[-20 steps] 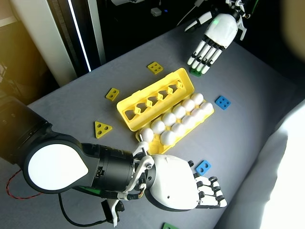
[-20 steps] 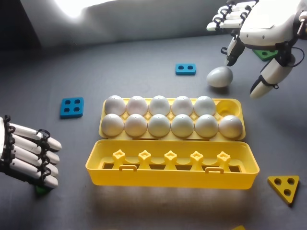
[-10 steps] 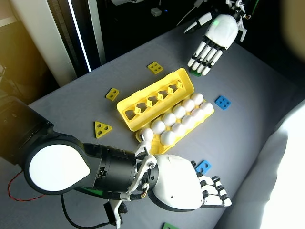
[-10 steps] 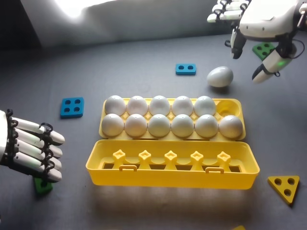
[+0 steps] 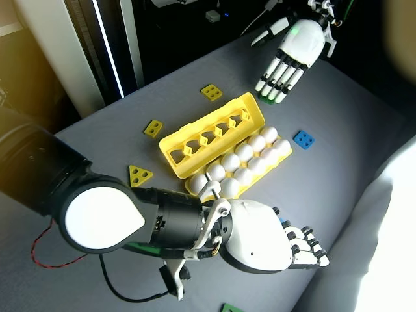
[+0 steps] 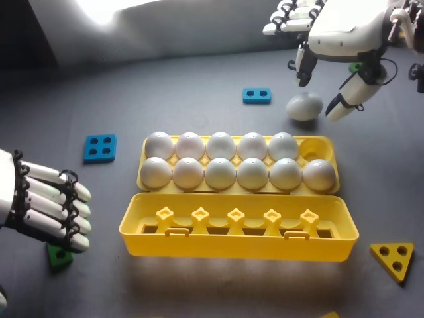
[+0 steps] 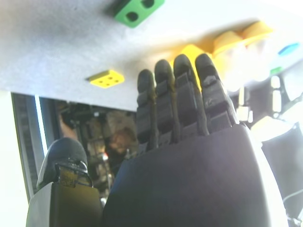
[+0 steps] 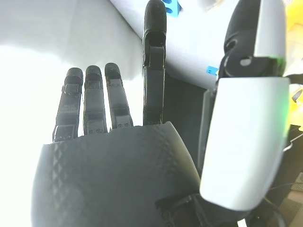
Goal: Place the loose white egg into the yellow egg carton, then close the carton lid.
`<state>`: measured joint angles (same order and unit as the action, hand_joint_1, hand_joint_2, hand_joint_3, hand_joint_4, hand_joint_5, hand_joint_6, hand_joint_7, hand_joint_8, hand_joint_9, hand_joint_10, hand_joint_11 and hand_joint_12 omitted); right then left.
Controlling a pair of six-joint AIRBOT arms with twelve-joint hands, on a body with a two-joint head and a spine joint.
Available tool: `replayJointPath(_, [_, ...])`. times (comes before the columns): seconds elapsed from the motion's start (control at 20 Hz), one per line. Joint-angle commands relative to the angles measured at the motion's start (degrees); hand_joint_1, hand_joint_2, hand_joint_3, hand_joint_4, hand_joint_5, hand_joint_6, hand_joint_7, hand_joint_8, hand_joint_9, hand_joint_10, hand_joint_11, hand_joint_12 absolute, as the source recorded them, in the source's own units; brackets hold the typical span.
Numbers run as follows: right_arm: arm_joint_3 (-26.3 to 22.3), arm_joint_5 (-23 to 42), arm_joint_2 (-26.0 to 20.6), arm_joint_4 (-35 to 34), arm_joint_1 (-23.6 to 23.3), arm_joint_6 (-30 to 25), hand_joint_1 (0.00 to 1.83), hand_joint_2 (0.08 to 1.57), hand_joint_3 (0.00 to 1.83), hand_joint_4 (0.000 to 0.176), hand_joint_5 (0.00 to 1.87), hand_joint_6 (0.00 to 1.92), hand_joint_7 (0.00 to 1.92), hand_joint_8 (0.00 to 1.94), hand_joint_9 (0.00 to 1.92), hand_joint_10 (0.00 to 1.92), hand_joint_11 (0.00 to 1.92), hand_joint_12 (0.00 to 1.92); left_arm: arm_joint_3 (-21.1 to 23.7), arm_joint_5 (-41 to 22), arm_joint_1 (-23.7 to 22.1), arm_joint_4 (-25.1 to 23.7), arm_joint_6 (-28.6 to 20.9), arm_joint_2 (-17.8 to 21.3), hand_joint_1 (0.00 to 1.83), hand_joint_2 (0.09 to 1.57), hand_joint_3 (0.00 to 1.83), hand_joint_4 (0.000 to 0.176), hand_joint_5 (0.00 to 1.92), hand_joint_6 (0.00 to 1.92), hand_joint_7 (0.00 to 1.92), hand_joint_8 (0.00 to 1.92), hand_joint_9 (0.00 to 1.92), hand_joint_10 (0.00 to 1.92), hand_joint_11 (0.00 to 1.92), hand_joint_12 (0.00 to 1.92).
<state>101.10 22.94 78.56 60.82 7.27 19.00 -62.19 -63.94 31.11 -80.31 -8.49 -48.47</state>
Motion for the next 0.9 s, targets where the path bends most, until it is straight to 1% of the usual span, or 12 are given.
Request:
replayJointPath(0.0, [0.8, 2.5, -0.6, -2.9, -0.8, -0.1, 0.85, 0.76, 0.00, 0.151, 0.98, 0.01, 0.02, 0.00, 0.00, 0.00, 0.00, 0.00, -0.3, -3.1, -0.3, 3.3, -0.2, 0.8, 0.00, 1.13, 0.00, 0.000, 0.34, 0.00, 0.31, 0.00, 0.26, 0.00, 0.00, 0.45])
replayJointPath(0.05, [1.1, 2.5, -0.4, -4.2, -0.8, 0.0, 0.85, 0.76, 0.00, 0.152, 0.98, 0.01, 0.02, 0.00, 0.00, 0.00, 0.00, 0.00, -0.3, -3.1, -0.3, 3.3, -0.2, 0.8, 0.00, 1.13, 0.00, 0.000, 0.33, 0.00, 0.30, 0.00, 0.24, 0.00, 0.00, 0.41])
replayJointPath(0.1, [1.5, 2.5, -0.1, -4.9, -0.9, 0.0, 0.86, 0.76, 0.00, 0.153, 0.98, 0.01, 0.02, 0.00, 0.00, 0.00, 0.00, 0.00, -0.3, -3.1, -0.3, 3.3, -0.2, 0.9, 0.00, 1.13, 0.00, 0.000, 0.34, 0.00, 0.31, 0.00, 0.24, 0.00, 0.00, 0.43])
replayJointPath(0.2, [2.1, 2.5, 0.3, -5.1, -0.9, 0.6, 0.86, 0.76, 0.00, 0.151, 0.99, 0.01, 0.03, 0.00, 0.00, 0.00, 0.00, 0.00, -0.3, -3.1, -0.3, 3.3, -0.2, 1.0, 0.00, 1.13, 0.00, 0.000, 0.35, 0.01, 0.31, 0.00, 0.24, 0.00, 0.00, 0.41])
replayJointPath(0.3, [2.1, 2.5, 0.5, -5.1, -0.8, 1.7, 0.85, 0.76, 0.00, 0.152, 1.00, 0.01, 0.03, 0.00, 0.00, 0.00, 0.00, 0.00, -0.3, -3.1, -0.4, 3.3, -0.2, 1.0, 0.00, 1.14, 0.00, 0.000, 0.35, 0.01, 0.32, 0.00, 0.25, 0.01, 0.00, 0.42])
replayJointPath(0.35, [2.3, 2.5, 0.7, -5.2, -0.8, 1.9, 0.85, 0.75, 0.00, 0.141, 1.01, 0.01, 0.03, 0.00, 0.00, 0.00, 0.00, 0.00, -0.3, -3.1, -0.4, 3.3, -0.2, 1.0, 0.00, 1.14, 0.00, 0.000, 0.36, 0.01, 0.32, 0.01, 0.26, 0.01, 0.00, 0.42])
replayJointPath(0.45, [2.7, 2.6, 1.1, -6.3, -0.8, 3.0, 0.85, 0.75, 0.00, 0.137, 1.01, 0.01, 0.03, 0.00, 0.00, 0.00, 0.00, 0.00, -0.3, -3.1, -0.4, 3.3, -0.3, 1.1, 0.00, 1.14, 0.00, 0.000, 0.36, 0.00, 0.32, 0.00, 0.25, 0.00, 0.00, 0.40])
replayJointPath(0.55, [3.3, 2.8, 1.5, -7.2, -0.8, 4.3, 0.85, 0.76, 0.00, 0.129, 1.01, 0.01, 0.04, 0.00, 0.00, 0.00, 0.00, 0.00, -0.2, -3.1, -0.4, 3.3, -0.3, 1.1, 0.00, 1.13, 0.00, 0.000, 0.35, 0.00, 0.32, 0.00, 0.26, 0.00, 0.00, 0.42])
replayJointPath(0.6, [3.6, 3.0, 1.7, -7.2, -0.8, 4.6, 0.85, 0.76, 0.00, 0.122, 1.01, 0.01, 0.04, 0.00, 0.00, 0.00, 0.00, 0.00, -0.2, -3.1, -0.4, 3.3, -0.3, 1.1, 0.00, 1.13, 0.00, 0.000, 0.35, 0.00, 0.33, 0.00, 0.26, 0.00, 0.00, 0.40])
replayJointPath(0.7, [4.3, 3.0, 2.1, -7.2, -0.9, 4.8, 0.85, 0.76, 0.00, 0.123, 1.01, 0.01, 0.04, 0.00, 0.00, 0.00, 0.00, 0.00, -0.1, -3.1, -0.5, 3.3, -0.3, 1.1, 0.00, 1.14, 0.00, 0.000, 0.35, 0.00, 0.31, 0.00, 0.24, 0.00, 0.00, 0.35])
replayJointPath(0.8, [4.8, 3.3, 2.4, -7.2, -0.8, 4.8, 0.85, 0.76, 0.00, 0.123, 1.02, 0.01, 0.05, 0.01, 0.00, 0.00, 0.00, 0.00, 0.0, -3.1, -0.5, 3.3, -0.3, 1.1, 0.00, 1.14, 0.00, 0.000, 0.36, 0.00, 0.33, 0.00, 0.26, 0.00, 0.00, 0.40])
replayJointPath(0.85, [4.9, 3.7, 2.5, -7.2, -0.8, 4.8, 0.84, 0.76, 0.00, 0.141, 1.01, 0.00, 0.05, 0.01, 0.00, 0.00, 0.00, 0.00, -0.1, -3.1, -0.5, 3.3, -0.3, 1.1, 0.00, 1.15, 0.00, 0.000, 0.36, 0.00, 0.33, 0.00, 0.26, 0.00, 0.00, 0.38])
